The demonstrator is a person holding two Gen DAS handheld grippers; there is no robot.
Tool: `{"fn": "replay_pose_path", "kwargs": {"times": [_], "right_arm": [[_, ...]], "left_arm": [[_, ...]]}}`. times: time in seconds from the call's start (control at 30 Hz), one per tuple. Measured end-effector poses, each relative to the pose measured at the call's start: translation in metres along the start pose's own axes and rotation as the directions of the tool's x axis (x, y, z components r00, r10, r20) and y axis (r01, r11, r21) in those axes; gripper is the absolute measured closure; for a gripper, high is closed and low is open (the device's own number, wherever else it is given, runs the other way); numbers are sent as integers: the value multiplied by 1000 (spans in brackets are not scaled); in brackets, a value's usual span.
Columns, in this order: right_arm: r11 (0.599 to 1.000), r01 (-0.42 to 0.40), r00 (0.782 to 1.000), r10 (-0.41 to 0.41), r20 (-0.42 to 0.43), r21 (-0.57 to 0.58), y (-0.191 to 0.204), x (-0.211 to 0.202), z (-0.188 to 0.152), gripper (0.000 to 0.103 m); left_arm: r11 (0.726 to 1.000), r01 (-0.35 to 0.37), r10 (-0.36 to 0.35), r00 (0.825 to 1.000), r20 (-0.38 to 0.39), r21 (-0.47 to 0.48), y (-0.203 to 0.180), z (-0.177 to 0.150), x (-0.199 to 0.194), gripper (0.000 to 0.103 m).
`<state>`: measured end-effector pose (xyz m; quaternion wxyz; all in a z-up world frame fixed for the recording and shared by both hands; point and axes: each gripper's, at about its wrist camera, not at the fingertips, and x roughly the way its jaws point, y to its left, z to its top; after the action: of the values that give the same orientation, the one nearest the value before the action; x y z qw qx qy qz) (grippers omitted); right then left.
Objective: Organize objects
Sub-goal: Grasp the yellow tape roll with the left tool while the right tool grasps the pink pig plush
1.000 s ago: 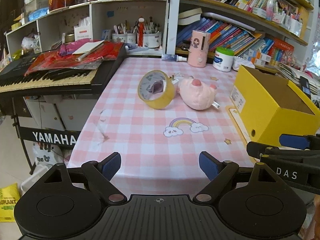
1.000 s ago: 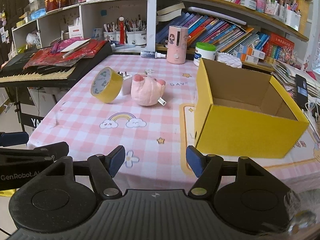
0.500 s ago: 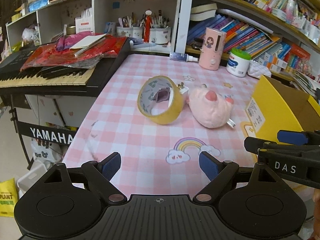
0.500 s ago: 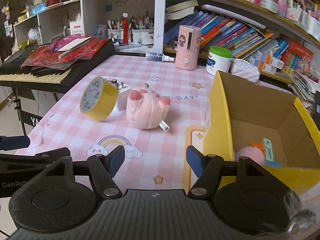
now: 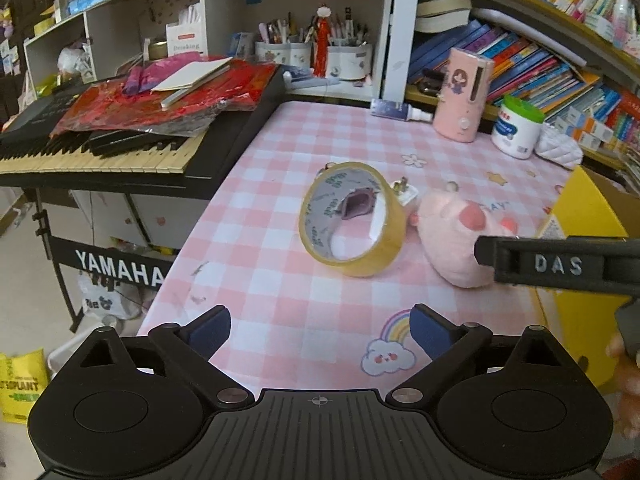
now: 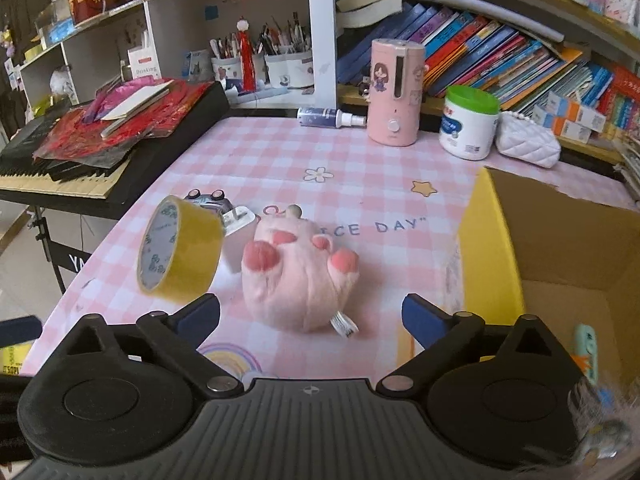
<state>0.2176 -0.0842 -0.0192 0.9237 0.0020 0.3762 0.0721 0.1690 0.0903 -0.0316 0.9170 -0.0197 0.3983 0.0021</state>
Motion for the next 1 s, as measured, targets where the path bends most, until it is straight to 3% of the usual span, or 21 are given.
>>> {"fn": "replay_pose_path", "kwargs": {"times": [0.4, 0.43, 0.53, 0.57, 0.77, 1.0], "right_arm": [[998, -28, 993, 35, -117, 57, -3, 66, 20, 3], [997, -37, 992, 45, -120, 62, -4, 68, 21, 6], [995, -72, 989, 80, -127, 62, -6, 72, 25, 29], [995, -79, 988, 87, -128, 67, -8, 72, 27, 32], [987, -86, 991, 98, -88, 134, -22, 63, 37, 36], [990, -85, 995, 90, -46, 109, -26, 49, 40, 36]], "left_arm": [[999, 36, -37, 998, -47, -9, -2, 18, 34, 5], [999, 47, -47, 998, -48, -5, -3, 21, 38, 5], [998, 63, -62, 996, -56, 1, -4, 29, 51, 4], [998, 65, -65, 996, -58, 5, -5, 31, 56, 4], [997, 70, -71, 996, -62, -11, -4, 48, 81, 4], [992, 122, -124, 988, -87, -24, -6, 59, 106, 2]]}}
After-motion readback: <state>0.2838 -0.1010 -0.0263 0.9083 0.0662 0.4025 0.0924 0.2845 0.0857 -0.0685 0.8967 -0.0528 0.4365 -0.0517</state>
